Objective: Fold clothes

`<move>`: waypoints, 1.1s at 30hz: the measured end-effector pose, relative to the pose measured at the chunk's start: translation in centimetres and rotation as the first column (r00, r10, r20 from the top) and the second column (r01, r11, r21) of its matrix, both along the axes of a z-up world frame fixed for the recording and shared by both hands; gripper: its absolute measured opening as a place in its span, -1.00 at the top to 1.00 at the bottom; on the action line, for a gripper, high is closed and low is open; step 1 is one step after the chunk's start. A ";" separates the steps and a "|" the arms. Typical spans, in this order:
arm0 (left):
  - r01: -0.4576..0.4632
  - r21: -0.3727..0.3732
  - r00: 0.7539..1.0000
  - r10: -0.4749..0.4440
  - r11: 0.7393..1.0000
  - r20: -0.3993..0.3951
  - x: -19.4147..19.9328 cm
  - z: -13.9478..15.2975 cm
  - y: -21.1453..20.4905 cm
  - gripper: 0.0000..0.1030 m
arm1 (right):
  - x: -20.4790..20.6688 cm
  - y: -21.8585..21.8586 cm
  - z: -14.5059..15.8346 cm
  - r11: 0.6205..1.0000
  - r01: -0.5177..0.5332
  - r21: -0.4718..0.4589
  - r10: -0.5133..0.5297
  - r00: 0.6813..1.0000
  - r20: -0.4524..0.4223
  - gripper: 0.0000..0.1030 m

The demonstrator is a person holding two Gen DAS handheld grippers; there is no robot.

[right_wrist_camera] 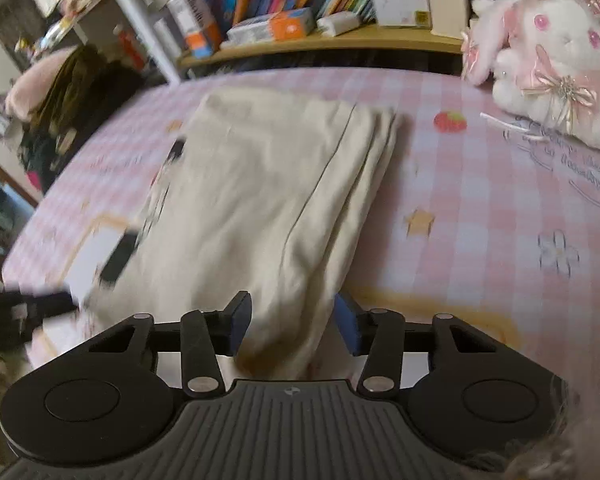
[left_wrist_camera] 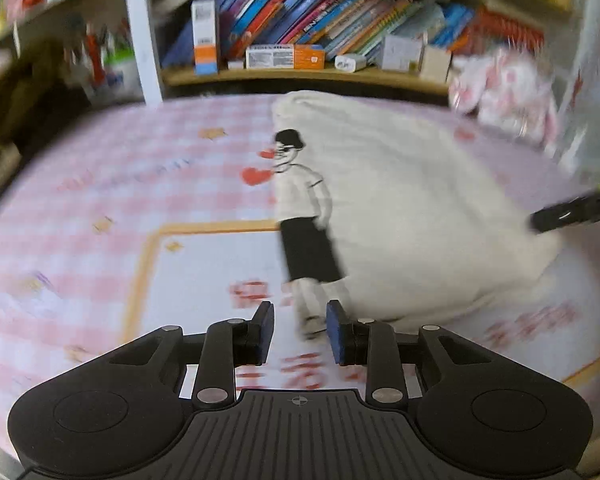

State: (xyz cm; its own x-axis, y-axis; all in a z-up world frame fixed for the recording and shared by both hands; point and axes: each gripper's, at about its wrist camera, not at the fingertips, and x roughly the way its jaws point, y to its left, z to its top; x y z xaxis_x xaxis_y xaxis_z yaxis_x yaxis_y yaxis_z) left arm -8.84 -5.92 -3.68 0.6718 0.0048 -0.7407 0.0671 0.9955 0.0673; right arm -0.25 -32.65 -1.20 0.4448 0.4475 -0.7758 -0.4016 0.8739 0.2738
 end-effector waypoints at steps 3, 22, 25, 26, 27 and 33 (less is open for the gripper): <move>0.065 0.108 0.998 -0.065 0.992 -0.007 -0.2 0.0 -1.2 0.32 | -2.4 0.9 0.0 1.000 -0.018 -0.019 0.020 0.998 0.056 0.20; 0.123 0.279 0.980 -0.160 0.953 0.115 -1.0 0.3 -3.0 0.91 | -1.5 -2.1 3.0 0.961 0.126 0.245 -0.114 0.992 -0.061 0.94; 0.169 0.275 0.984 -0.177 0.947 0.004 -0.6 -2.2 -2.5 0.89 | -2.7 -3.2 1.2 0.954 0.180 0.242 -0.145 0.977 -0.153 0.95; 0.179 0.280 0.983 -0.183 0.943 -0.014 -0.6 -2.6 -2.7 0.87 | -2.9 -2.9 -0.7 0.958 0.191 0.213 -0.146 0.966 -0.213 0.95; 0.185 0.284 0.982 -0.186 0.941 -0.023 -0.7 -2.8 -2.8 0.83 | -3.3 -2.6 -2.2 0.963 0.195 0.185 -0.148 0.960 -0.239 0.95; 0.213 0.241 0.977 -0.198 0.947 -0.082 -1.6 -2.2 -1.1 0.75 | -5.2 -1.9 -3.1 0.975 0.173 0.137 -0.149 0.974 -0.170 0.93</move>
